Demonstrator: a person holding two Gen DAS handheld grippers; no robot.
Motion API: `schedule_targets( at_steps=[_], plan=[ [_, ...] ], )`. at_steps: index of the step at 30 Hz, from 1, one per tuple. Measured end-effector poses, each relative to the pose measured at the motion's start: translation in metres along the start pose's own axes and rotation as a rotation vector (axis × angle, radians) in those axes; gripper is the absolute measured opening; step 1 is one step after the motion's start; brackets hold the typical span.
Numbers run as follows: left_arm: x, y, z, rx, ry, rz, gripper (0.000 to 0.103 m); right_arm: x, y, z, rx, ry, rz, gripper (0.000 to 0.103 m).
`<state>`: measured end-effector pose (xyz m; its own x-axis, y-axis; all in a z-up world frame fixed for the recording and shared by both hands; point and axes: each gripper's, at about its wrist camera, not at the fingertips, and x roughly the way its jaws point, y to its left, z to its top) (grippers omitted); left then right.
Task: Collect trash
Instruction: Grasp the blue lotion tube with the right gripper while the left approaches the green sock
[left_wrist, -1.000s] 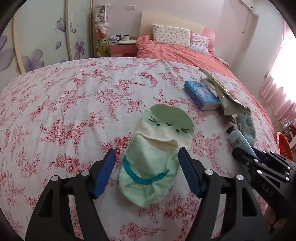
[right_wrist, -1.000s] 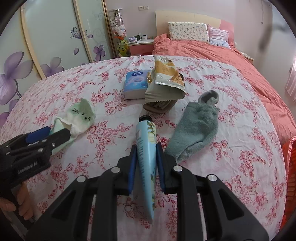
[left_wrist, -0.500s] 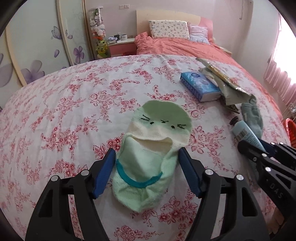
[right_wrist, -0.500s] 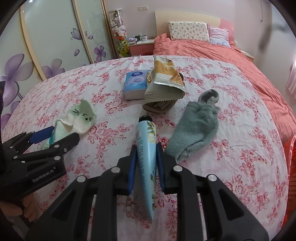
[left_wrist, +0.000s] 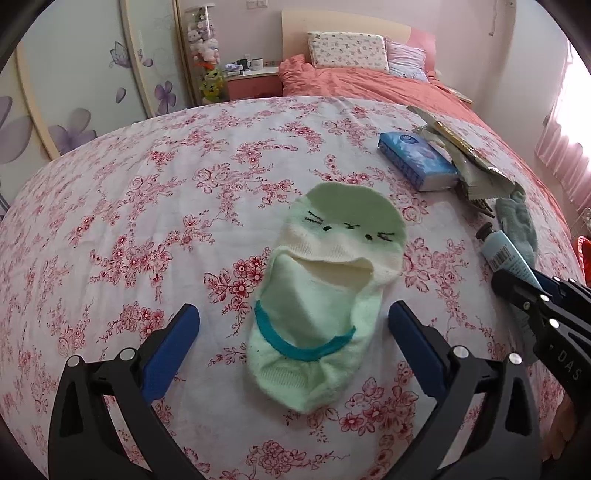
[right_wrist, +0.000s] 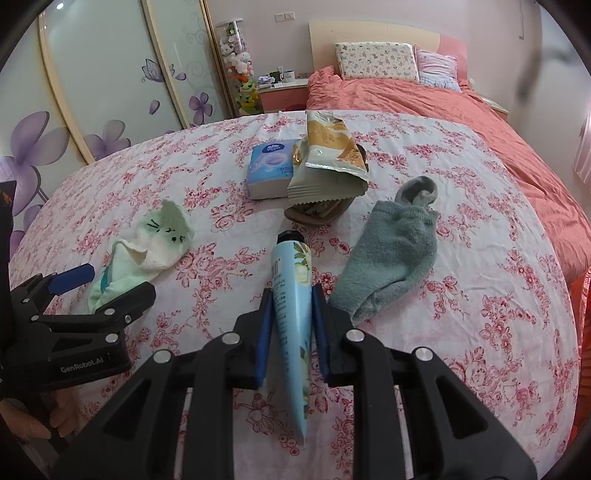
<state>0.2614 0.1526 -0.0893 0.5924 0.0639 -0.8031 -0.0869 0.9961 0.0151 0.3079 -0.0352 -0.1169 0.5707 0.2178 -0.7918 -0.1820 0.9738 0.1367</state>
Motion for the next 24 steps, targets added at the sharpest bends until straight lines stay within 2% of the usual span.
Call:
schedule_targets(
  at_steps=[13,24],
  plan=[
    [-0.003,0.001,-0.004,0.003,0.000,-0.002,0.101,-0.001,-0.002,-0.001,0.008,0.000,0.011,0.021],
    [0.002,-0.001,0.006,0.015,-0.001,-0.011,0.101,-0.001,-0.002,0.000,0.006,0.000,0.008,0.021]
  ],
)
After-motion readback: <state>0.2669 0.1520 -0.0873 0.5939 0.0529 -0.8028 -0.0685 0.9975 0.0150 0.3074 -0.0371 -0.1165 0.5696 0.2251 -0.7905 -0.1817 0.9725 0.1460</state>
